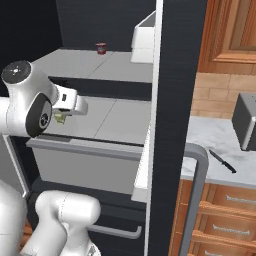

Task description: Retrieve the butter from the fridge and place it on a plate on the dining table. Then retrieve the butter knife by the fridge and place it near the plate.

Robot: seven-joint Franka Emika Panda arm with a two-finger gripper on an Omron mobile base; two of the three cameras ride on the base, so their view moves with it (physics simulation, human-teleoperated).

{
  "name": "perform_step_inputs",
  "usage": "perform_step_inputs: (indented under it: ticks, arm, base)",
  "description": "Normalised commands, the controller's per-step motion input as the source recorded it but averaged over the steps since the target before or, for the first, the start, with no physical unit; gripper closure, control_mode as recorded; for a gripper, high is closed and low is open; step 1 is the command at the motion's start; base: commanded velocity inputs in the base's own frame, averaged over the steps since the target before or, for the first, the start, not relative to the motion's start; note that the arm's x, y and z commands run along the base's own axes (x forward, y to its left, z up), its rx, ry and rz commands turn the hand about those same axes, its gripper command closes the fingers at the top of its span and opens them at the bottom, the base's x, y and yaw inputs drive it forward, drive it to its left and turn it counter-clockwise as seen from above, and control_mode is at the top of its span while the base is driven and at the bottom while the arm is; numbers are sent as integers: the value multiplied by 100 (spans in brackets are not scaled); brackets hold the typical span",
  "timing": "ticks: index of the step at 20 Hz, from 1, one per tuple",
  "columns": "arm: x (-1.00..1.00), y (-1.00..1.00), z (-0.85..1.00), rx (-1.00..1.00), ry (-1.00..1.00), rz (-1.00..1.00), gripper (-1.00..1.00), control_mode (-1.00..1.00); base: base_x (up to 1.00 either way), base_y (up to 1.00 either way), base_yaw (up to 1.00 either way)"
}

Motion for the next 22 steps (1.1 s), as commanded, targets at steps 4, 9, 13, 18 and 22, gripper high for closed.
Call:
perform_step_inputs:
  ticks: [4,9,13,18,22]
  arm:
    - [-72,-16,-41,0,19,0,100,-100]
    - [7,1,-40,-2,39,-7,100,-100]
    - [16,0,-30,-2,45,-6,100,-100]
    - [-2,12,-46,0,16,-2,100,-100]
    - [-21,26,-45,0,-14,0,100,-100]
  base:
    - [0,0,0]
    - [0,0,0]
    - [0,0,0]
    - [0,0,0]
    - [0,0,0]
